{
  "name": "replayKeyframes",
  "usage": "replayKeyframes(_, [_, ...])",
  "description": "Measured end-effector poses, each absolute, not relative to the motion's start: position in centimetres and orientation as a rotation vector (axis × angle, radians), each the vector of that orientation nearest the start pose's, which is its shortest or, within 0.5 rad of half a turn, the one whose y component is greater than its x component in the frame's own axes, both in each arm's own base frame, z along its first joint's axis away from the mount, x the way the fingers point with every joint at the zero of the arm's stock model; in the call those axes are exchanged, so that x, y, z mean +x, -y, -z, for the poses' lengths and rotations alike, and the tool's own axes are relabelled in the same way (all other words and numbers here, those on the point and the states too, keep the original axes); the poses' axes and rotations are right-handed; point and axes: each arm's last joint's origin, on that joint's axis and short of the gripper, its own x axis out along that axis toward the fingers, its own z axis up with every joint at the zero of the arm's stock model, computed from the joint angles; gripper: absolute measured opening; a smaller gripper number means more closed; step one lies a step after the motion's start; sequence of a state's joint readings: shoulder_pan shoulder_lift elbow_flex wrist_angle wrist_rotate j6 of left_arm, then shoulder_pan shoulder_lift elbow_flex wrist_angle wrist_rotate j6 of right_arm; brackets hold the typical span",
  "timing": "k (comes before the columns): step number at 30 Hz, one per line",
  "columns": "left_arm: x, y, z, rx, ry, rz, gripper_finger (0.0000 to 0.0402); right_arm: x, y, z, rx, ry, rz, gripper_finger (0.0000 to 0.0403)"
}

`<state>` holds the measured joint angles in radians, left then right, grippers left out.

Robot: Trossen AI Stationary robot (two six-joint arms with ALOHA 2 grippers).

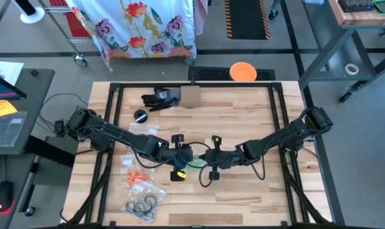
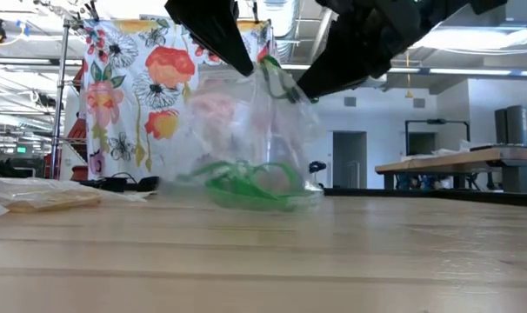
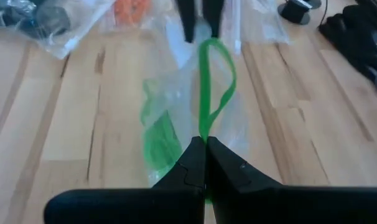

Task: Sort rubber bands
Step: Put the green rubber band into the transparent zip bag

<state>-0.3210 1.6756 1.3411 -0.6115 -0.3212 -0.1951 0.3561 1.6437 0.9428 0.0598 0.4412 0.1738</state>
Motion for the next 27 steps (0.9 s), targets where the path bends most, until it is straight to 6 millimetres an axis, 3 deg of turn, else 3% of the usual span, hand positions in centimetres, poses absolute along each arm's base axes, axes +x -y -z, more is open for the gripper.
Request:
replayKeyframes(7, [33.9,10.3,-26.5,0.116,-0.890,-0.086,0.0009,32.5,-10.9,-21.0,-0.052,-0.508,0.069,0.0000])
replayKeyframes(27, [33.9,10.3,-26.5,0.118,-0.890,-0.085,0.0009,31.8,-9.7,-19.5,-0.062,-0.692,0.079,0.0001])
